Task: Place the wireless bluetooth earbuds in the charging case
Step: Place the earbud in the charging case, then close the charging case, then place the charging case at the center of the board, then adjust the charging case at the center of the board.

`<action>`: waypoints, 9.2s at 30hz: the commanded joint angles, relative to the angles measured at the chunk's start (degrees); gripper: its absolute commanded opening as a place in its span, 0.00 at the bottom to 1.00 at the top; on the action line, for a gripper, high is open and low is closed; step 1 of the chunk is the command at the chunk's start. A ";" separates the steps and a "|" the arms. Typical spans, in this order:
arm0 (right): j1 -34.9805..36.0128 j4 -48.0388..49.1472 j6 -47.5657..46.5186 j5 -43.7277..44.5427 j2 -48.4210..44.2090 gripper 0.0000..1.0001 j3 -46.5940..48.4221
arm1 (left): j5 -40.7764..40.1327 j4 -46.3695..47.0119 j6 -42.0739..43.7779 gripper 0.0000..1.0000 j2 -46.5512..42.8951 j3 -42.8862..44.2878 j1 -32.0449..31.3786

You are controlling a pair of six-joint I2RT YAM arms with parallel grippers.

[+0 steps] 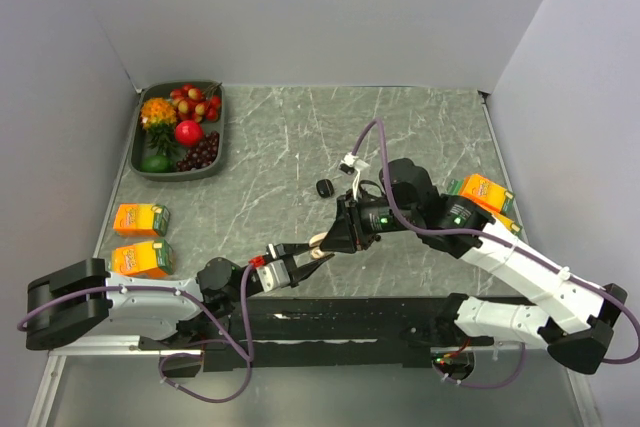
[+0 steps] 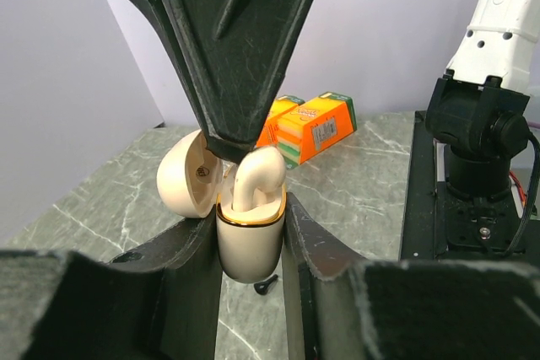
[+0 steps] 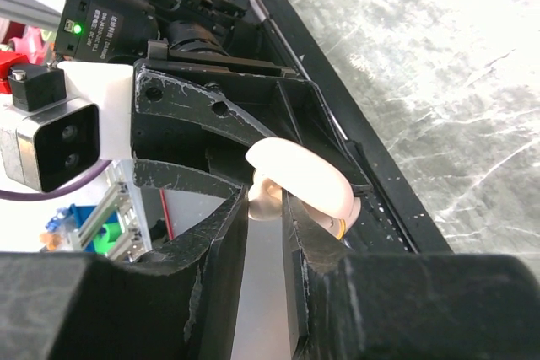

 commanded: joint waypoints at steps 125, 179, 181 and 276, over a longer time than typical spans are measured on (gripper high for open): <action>5.64 15.89 -4.87 34.05 -18.51 0.24 -17.98 | 28.04 -52.45 -57.11 0.02 55.73 51.35 59.51; -9.47 30.40 -2.06 41.08 28.67 0.92 -5.42 | -24.26 -64.07 -89.43 0.96 -14.22 7.42 35.95; -9.91 28.91 -3.11 41.69 33.41 0.93 -1.05 | -20.77 -61.00 -90.88 0.96 -16.59 2.85 36.83; -9.39 12.73 -3.03 42.05 -16.39 0.86 -20.44 | 4.92 -78.12 -5.08 0.98 50.11 62.60 31.38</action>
